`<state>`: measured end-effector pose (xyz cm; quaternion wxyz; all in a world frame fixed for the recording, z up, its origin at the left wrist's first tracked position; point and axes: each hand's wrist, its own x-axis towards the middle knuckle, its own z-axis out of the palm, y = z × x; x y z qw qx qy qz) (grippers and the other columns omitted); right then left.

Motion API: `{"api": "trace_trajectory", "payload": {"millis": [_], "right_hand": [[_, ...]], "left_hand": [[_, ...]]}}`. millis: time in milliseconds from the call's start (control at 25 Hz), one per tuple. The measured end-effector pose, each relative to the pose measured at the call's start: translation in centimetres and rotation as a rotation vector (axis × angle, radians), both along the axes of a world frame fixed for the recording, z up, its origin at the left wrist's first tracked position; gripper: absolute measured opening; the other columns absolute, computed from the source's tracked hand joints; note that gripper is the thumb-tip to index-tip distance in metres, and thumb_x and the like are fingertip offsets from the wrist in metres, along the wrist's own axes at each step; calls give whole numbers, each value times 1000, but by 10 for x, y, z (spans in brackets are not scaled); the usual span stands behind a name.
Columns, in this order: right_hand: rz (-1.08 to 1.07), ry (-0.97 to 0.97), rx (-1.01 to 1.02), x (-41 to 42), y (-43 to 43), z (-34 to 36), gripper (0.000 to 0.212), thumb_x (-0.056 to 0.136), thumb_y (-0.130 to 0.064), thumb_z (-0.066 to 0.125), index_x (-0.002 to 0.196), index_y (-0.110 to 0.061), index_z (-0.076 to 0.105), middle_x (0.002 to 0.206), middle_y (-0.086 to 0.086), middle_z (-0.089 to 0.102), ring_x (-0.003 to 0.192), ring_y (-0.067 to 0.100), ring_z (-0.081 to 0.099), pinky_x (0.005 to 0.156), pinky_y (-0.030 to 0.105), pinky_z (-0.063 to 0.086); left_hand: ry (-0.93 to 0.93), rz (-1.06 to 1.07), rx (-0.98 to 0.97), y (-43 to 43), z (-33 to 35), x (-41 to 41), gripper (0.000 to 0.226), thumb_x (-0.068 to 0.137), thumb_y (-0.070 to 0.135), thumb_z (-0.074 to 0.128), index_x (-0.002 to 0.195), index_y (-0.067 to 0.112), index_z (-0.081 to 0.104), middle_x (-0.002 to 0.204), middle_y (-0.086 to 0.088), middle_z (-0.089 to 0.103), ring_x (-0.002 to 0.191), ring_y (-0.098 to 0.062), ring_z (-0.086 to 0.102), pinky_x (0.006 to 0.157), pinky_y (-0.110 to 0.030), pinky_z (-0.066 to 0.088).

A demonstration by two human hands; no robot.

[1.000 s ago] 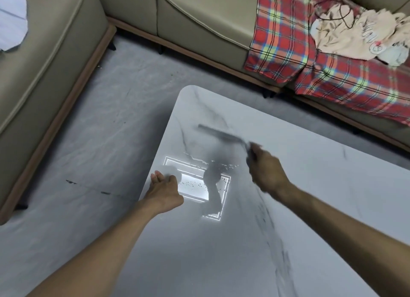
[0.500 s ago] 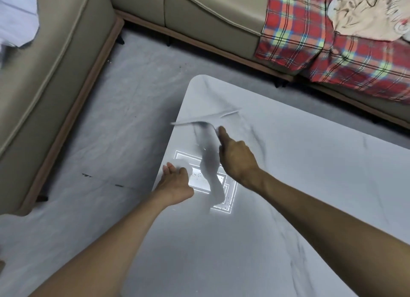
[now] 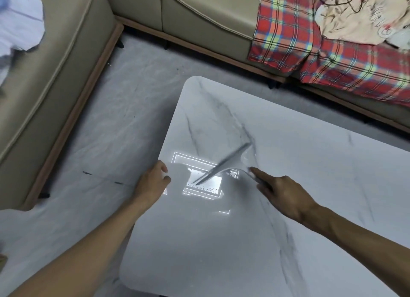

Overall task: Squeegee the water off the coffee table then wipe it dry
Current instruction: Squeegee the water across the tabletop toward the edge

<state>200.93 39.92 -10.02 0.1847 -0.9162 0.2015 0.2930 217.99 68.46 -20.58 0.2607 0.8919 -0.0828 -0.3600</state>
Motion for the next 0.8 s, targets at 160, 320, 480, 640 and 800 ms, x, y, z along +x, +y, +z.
{"api": "trace_trajectory", "payload": {"millis": [160,320,480,640,800], "right_hand": [[410,-146,140,46,69,-20,48,101,-47,25,148,-47,15,115,-1,66,98,30,62,72,34,45],[737,-155,41,68,134,-52,48,104,-39,27,151,-35,20,110,5,66,89,36,63,64,34,34],[610,-168,25,48,108,-59,44,103,-40,29,146,-43,27,111,3,65,88,31,63,62,32,31],[425,-120,25,-3,41,-45,49,100,-44,31,144,-59,12,101,-5,66,85,28,65,64,33,46],[323,-18,-69,-50,-13,-28,59,98,-50,28,127,-74,-19,100,-16,68,90,18,66,67,33,51]], "left_hand": [[-40,376,-19,32,0,4,12,89,26,55,95,16,52,97,-5,64,89,-29,59,71,-33,41],[80,441,-23,48,-4,1,32,91,46,50,111,21,49,110,-4,62,99,-27,57,74,-33,39],[205,299,-21,37,-11,-15,57,93,51,49,138,18,37,142,-9,49,125,-29,49,94,-33,40],[250,190,-25,20,-10,-30,58,92,48,53,139,18,35,144,-9,45,127,-29,48,100,-35,40],[261,126,30,17,-5,-27,60,90,53,53,137,20,37,140,-5,47,125,-27,49,89,-30,37]]}}
